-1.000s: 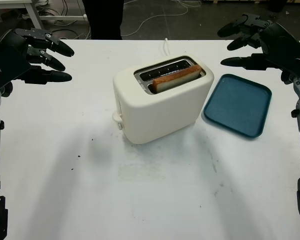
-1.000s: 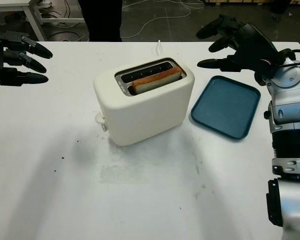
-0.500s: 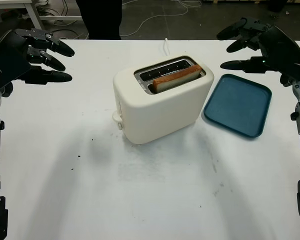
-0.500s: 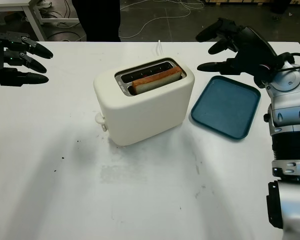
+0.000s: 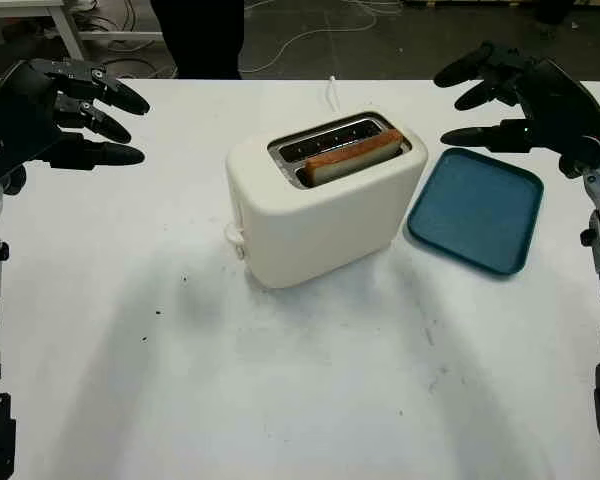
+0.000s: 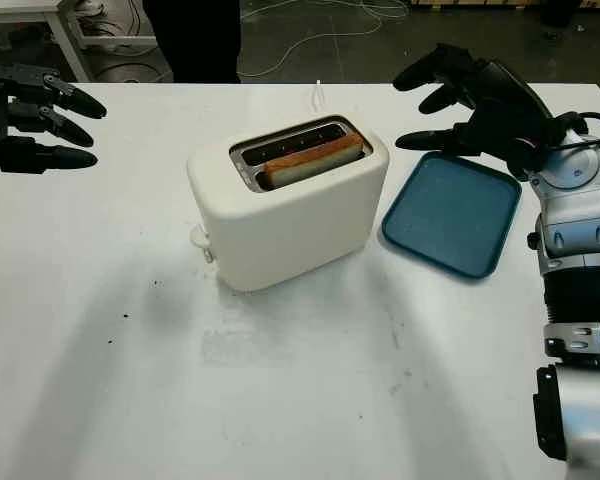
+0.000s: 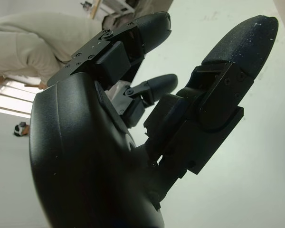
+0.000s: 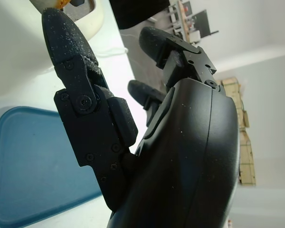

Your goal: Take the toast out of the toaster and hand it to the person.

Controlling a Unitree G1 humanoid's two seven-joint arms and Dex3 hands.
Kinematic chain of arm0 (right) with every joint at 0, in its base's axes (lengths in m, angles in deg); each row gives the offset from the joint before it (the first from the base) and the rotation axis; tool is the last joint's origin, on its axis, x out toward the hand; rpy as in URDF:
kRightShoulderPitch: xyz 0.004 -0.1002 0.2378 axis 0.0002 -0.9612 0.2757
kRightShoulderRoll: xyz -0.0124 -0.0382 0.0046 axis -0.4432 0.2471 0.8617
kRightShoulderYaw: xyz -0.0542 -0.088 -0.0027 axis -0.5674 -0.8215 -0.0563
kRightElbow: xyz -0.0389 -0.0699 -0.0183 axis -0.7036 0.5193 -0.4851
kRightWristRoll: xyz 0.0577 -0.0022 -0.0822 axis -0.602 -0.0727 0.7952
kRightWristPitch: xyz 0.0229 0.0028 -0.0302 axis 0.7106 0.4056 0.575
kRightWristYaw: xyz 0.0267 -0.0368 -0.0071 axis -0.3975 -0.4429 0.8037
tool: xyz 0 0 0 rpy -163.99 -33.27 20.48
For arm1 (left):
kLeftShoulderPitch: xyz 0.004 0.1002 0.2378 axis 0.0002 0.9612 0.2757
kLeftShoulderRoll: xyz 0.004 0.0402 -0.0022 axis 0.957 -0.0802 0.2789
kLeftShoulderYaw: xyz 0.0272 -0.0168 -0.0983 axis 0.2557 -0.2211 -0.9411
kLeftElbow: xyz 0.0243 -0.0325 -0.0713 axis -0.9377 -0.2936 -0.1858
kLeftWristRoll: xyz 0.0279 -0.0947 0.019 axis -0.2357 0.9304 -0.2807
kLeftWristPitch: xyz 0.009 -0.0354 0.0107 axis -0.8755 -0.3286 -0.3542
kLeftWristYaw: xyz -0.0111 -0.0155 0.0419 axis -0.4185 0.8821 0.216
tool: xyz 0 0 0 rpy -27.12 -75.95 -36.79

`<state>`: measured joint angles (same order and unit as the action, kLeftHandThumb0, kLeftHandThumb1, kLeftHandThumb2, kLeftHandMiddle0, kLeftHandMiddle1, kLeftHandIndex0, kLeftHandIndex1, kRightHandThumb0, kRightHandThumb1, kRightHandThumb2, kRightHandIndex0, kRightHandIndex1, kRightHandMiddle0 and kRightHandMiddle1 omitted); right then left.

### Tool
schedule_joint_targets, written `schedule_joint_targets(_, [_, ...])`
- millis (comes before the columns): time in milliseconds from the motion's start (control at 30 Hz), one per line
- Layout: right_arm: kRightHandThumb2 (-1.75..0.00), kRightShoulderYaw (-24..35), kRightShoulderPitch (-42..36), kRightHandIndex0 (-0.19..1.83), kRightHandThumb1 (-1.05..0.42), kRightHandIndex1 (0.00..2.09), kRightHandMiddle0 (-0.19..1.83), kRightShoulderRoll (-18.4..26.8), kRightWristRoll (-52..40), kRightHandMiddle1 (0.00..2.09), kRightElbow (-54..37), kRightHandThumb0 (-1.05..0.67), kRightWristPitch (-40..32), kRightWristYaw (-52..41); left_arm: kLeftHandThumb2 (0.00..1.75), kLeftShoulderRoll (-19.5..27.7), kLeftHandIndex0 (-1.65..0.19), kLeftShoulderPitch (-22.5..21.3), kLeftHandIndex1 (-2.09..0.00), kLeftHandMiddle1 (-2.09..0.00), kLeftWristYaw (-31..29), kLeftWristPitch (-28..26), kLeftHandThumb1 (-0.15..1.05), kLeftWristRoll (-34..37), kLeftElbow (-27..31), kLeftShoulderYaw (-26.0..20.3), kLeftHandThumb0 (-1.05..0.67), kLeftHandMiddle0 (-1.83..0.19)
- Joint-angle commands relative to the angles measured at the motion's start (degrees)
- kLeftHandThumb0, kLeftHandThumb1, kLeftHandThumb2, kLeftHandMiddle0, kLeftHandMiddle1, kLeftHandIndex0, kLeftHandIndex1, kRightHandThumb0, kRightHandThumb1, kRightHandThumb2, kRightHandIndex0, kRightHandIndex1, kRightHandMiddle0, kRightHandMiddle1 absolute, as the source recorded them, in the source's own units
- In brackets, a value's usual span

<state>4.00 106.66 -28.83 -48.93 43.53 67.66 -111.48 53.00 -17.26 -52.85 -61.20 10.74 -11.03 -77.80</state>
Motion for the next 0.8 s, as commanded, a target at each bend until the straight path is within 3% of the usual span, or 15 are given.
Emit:
schedule_joint_targets(0, [0.0,0.9,-0.4,0.1,-0.8,1.23,0.23,0.6,-1.3,0.93,-0.1,-0.9,-0.4,-0.5,0.0,-0.3,-0.88,0.3,-0.57,-0.8,-0.1,0.3,0.58,0.1,0.2,0.2,-1.05,-0.82])
schedule_joint_targets(767, [0.0,0.8,-0.5,0.09,-0.8,1.23,0.22,0.6,-1.3,0.93,-0.7,-0.89,-0.9,-0.3,0.0,-0.1,-0.87,-0.1,-0.58,-0.82,0.0,-0.3,0.58,-0.3,0.5,0.4,-1.05,-0.81])
